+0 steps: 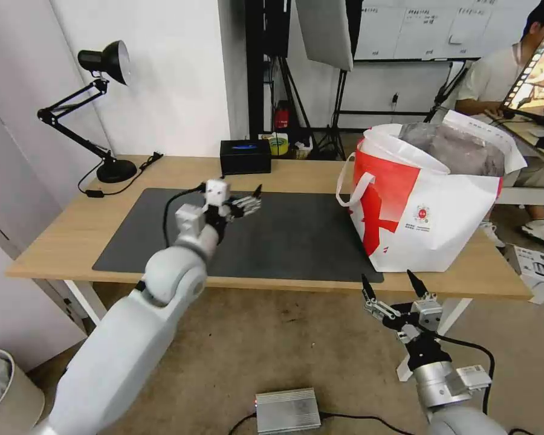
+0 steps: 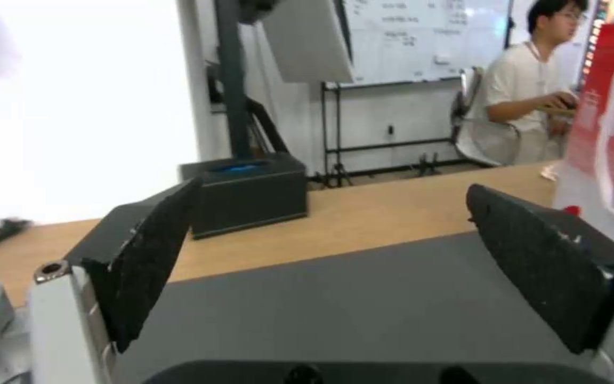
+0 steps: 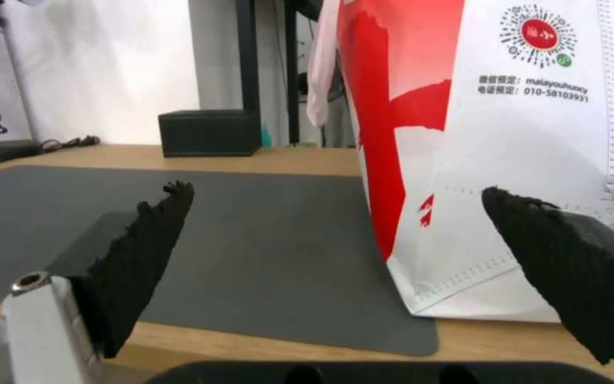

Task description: Pick up the trash from the table and place it into the takeout bag.

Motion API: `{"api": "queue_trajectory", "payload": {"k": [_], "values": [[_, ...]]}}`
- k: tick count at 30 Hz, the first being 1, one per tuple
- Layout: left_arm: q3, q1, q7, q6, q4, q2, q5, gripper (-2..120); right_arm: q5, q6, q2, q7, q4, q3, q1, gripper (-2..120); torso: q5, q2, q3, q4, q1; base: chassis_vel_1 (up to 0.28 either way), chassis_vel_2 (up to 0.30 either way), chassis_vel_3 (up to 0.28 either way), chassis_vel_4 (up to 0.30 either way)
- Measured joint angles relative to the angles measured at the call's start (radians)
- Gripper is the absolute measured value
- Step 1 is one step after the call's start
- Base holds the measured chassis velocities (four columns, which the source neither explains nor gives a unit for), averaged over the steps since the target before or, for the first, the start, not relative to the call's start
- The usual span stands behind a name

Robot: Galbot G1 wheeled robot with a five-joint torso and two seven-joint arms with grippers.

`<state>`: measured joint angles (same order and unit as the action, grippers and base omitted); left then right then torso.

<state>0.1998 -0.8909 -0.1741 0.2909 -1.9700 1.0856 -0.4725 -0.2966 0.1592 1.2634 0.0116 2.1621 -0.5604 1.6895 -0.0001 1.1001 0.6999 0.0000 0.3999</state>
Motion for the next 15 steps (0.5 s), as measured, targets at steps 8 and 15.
{"api": "queue_trajectory", "payload": {"k": [8,15], "values": [[0.177,-0.214,0.046,-0.04,-0.114,-0.022,0.017,100,0.0,0.0,0.0,0.0,0.0,0.0,0.0,100,0.0,0.0,0.0,-0.0001,0.0,0.0,0.0,0.0,0.0],[0.283,-0.39,0.09,-0.095,-0.185,0.027,0.073,100,0.0,0.0,0.0,0.0,0.0,0.0,0.0,100,0.0001,0.0,0.0,0.0,0.0,0.0,0.0,0.0,0.0]]}}
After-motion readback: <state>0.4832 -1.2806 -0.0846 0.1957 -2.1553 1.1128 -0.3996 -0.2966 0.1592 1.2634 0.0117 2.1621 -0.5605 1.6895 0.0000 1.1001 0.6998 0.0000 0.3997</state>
